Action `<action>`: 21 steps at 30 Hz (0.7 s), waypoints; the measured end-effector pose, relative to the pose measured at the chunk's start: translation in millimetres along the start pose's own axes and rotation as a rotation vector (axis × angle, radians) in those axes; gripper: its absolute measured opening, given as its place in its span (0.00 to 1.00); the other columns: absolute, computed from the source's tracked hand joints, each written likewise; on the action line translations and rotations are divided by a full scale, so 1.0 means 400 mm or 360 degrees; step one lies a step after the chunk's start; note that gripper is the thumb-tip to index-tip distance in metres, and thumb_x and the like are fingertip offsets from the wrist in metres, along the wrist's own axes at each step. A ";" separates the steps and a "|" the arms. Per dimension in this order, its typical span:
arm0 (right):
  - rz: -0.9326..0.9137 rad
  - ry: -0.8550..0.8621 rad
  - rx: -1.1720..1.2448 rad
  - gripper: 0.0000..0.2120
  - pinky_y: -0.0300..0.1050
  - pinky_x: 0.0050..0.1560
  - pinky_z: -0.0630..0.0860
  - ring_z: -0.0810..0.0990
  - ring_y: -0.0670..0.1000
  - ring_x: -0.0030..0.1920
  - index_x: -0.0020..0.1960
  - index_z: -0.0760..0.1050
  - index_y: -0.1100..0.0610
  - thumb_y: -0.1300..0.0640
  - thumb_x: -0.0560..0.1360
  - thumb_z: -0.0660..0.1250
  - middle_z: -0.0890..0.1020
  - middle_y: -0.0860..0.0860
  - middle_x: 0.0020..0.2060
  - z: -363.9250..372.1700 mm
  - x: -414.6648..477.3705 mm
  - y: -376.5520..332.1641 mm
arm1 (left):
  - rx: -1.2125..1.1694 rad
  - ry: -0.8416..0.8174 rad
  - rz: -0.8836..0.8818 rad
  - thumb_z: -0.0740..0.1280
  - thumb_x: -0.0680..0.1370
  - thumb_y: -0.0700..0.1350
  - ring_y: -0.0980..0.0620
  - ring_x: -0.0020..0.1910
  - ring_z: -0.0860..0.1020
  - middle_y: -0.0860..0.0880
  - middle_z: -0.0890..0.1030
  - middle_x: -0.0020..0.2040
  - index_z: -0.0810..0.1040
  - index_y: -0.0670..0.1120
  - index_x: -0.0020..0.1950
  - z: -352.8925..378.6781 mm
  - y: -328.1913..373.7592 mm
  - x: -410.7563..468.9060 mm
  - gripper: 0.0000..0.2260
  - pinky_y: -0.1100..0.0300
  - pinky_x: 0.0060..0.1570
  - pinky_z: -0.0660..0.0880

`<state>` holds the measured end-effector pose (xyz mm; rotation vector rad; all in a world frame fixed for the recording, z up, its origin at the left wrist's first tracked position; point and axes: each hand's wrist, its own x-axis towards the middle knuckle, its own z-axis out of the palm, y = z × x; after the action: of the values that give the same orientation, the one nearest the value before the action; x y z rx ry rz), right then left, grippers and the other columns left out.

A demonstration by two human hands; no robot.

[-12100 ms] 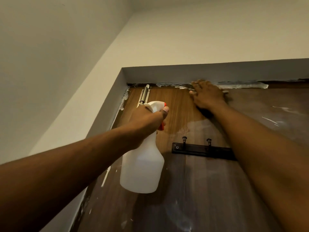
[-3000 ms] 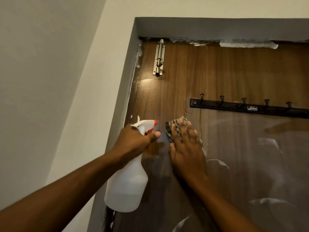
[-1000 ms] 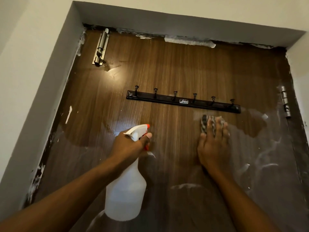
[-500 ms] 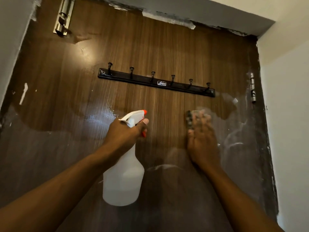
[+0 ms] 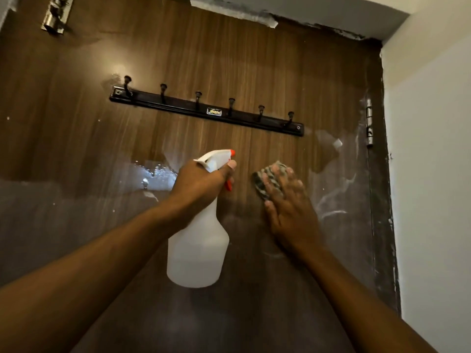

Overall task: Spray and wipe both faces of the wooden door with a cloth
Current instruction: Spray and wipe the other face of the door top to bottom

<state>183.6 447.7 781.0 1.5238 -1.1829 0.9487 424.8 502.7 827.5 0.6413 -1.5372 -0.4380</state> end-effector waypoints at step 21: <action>0.0570 0.0144 -0.0213 0.30 0.57 0.79 0.36 0.38 0.55 0.81 0.82 0.43 0.54 0.46 0.84 0.44 0.44 0.55 0.82 -0.115 0.186 0.418 | 0.0015 0.0018 0.0036 0.65 0.74 0.54 0.52 0.46 0.78 0.49 0.80 0.49 0.72 0.46 0.62 0.280 0.028 -0.056 0.20 0.61 0.41 0.74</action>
<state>37.0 461.6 898.9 1.1715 -1.4517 1.1348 312.1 513.3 808.6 0.6319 -1.5353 -0.4095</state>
